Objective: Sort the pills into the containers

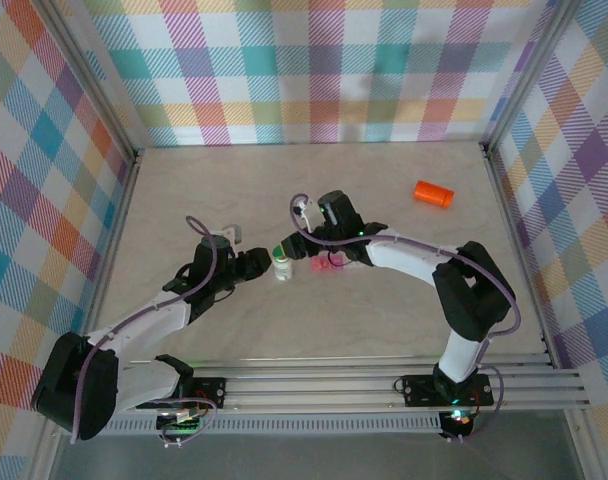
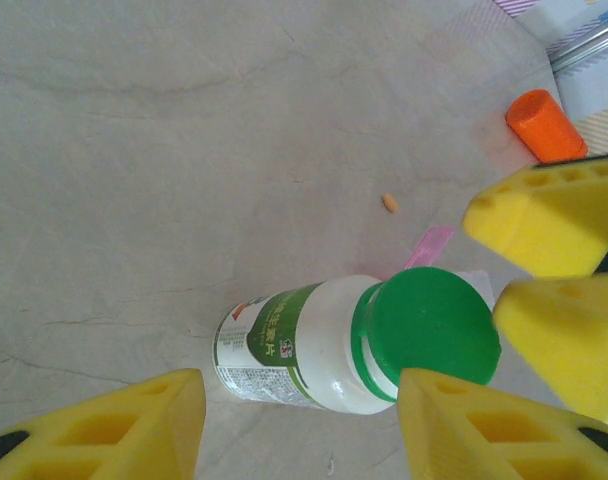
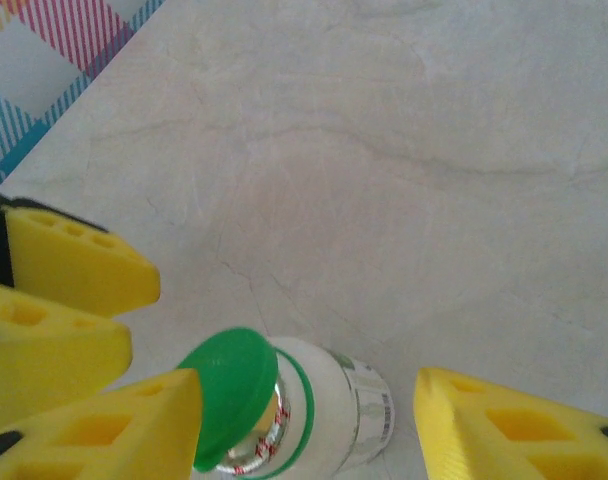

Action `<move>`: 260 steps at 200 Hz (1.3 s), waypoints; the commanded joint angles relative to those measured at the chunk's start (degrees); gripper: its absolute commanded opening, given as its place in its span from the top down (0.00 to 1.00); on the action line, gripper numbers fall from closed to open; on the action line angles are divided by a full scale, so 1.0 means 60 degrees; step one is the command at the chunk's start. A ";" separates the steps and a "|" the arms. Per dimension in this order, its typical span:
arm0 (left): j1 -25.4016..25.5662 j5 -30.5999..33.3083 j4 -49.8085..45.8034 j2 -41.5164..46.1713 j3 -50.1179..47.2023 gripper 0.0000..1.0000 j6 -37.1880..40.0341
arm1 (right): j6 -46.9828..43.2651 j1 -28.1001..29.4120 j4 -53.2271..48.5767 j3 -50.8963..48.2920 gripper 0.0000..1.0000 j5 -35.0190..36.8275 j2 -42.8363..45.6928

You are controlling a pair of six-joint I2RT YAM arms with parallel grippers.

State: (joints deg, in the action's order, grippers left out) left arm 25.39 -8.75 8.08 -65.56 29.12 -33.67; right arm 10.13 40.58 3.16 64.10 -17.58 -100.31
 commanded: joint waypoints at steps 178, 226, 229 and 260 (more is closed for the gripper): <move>-0.0086 0.0511 -0.0350 0.1092 -0.0736 0.54 0.0039 | -0.0245 0.0399 0.3064 -0.1139 0.35 0.0499 0.0212; -0.0086 0.0734 -0.0595 0.1591 -0.0884 0.54 0.0087 | -0.0600 0.0431 0.3161 -0.0810 0.35 0.0596 -0.0533; -0.0086 0.0727 -0.0587 0.1619 -0.0897 0.54 0.0078 | -0.0624 0.0437 0.3185 -0.0817 0.36 0.0588 -0.0559; -0.0093 0.0756 -0.0674 0.1819 -0.0975 0.54 0.0112 | -0.0952 0.0514 0.3750 -0.1067 0.38 0.0485 -0.0923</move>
State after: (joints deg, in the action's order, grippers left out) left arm 25.41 -5.04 5.39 -56.21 24.12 -34.04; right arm 6.96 42.85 22.11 58.19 -14.13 -103.68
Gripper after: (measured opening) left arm 0.463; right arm 0.631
